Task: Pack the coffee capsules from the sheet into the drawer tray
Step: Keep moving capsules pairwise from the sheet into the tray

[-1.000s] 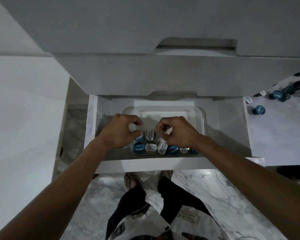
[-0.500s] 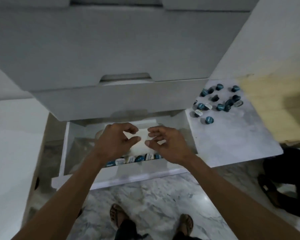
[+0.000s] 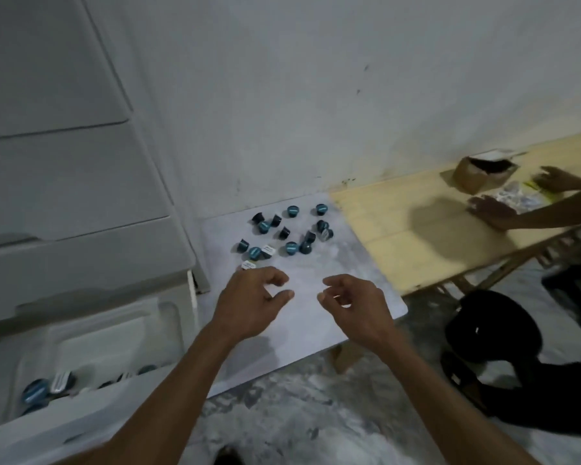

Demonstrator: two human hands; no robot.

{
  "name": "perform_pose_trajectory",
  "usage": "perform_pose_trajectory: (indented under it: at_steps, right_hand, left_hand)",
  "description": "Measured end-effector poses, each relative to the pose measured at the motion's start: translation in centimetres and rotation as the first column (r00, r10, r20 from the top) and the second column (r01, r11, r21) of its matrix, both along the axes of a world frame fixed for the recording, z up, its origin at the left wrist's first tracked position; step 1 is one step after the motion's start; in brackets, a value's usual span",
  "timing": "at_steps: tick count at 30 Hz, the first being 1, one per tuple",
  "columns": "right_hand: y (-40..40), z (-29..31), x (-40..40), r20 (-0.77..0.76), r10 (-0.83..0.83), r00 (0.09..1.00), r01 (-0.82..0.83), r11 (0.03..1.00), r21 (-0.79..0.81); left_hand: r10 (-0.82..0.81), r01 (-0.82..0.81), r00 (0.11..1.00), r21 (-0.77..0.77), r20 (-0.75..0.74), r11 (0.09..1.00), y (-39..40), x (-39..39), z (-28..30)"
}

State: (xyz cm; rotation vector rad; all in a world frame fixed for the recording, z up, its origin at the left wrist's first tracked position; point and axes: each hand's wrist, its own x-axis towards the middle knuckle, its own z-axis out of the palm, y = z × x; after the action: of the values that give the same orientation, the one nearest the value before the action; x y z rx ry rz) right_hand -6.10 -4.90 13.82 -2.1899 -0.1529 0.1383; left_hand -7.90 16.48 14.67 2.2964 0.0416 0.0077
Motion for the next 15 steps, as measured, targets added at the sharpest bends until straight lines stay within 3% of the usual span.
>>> perform_pose_trajectory:
  at_steps: [6, 15]
  right_hand:
    - [-4.5, -1.4, 7.5, 0.014, -0.075, 0.997, 0.076, 0.996, -0.042]
    - [-6.1, -5.2, 19.3, -0.049, 0.012, 0.999, -0.022, 0.977, -0.211]
  left_hand:
    - [0.016, -0.013, 1.0, 0.143, -0.021, 0.99, -3.6, 6.6, -2.5]
    - [0.257, -0.24, 0.952, 0.116, -0.165, 0.964, -4.5, 16.5, -9.8]
